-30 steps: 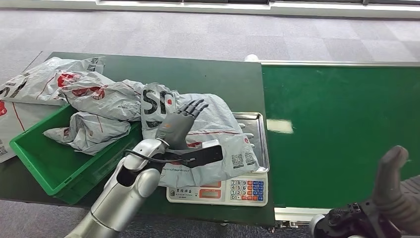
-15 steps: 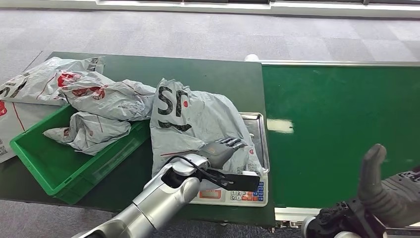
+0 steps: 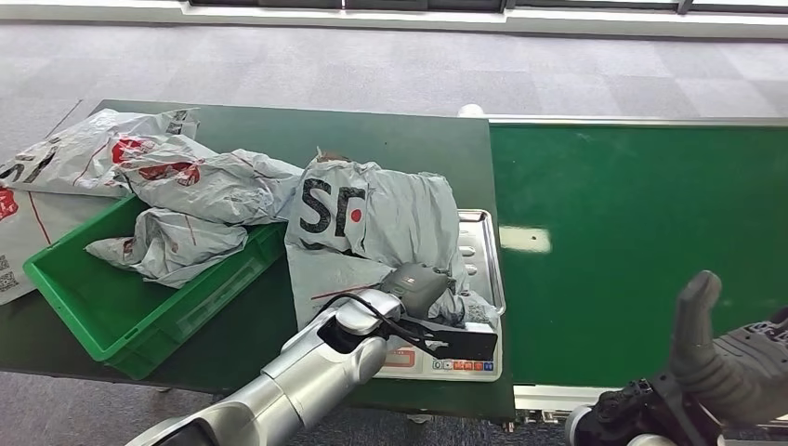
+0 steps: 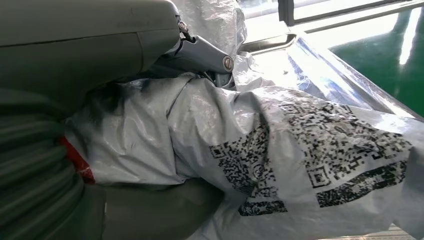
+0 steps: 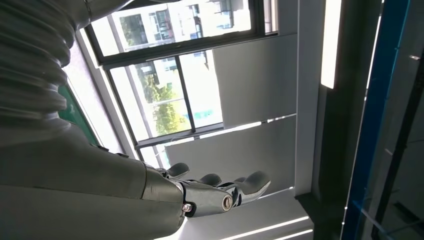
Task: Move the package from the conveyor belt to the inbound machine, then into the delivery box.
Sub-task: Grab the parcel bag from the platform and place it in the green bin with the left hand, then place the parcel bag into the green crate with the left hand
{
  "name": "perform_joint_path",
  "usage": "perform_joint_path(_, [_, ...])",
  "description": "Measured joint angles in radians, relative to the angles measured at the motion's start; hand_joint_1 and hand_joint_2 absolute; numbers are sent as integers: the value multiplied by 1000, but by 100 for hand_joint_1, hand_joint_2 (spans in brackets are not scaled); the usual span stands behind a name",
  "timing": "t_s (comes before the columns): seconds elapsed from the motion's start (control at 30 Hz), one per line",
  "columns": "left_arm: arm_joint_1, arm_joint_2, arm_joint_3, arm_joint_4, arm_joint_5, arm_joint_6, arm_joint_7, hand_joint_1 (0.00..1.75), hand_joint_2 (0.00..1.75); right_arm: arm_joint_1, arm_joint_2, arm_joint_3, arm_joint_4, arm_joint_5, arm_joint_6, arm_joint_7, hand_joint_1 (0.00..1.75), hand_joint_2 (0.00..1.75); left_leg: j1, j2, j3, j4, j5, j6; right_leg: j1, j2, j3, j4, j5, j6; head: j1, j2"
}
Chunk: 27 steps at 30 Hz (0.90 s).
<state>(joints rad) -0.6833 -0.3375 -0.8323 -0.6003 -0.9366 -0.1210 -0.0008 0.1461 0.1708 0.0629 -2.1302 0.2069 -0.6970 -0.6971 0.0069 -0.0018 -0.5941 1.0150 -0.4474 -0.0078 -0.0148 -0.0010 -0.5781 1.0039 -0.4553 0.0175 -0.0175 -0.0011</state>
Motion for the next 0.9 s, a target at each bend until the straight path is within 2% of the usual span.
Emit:
perform_joint_path(0.1, [-1,10,11,-15,19,43,7,175,175,8,-2,0,0,1,0,0,0,175,0,1,-2,0,3,0,0,0,-2,0,3,0,0,0])
perform_joint_path(0.2, [-1,42,48,-90,48,71,9,175,175,24,-7,0,0,-2,0,0,0,175,0,4,-6,0,6,-1,0,3,-7,0,8,-1,0,0])
perform_joint_path(0.27, [0,73,94,-186,69,53,8,175,175,35,-11,0,0,-6,0,0,0,175,0,7,-10,-1,7,-2,1,6,-10,1,9,-3,0,0])
perform_joint_path(0.37, [12,119,179,-374,121,-28,5,175,175,49,-17,-2,0,-12,0,0,0,175,0,10,-10,-1,8,-3,2,9,-12,1,10,-4,0,0])
perform_joint_path(0.5, [41,168,275,-610,235,-124,-6,0,175,62,-26,-13,-2,-21,0,-1,0,175,1,6,-13,-1,13,-5,4,5,-17,2,12,-5,0,0])
perform_joint_path(0.67, [55,221,345,-776,388,-240,10,0,175,77,-31,-29,-5,-20,0,-2,0,175,2,4,-15,-1,11,-6,4,4,-19,2,10,-5,0,0])
perform_joint_path(0.9, [63,265,376,-856,402,-259,16,0,175,88,-31,-39,-10,-18,0,-1,0,175,2,4,-16,-1,10,-5,3,4,-19,2,9,-5,0,0])
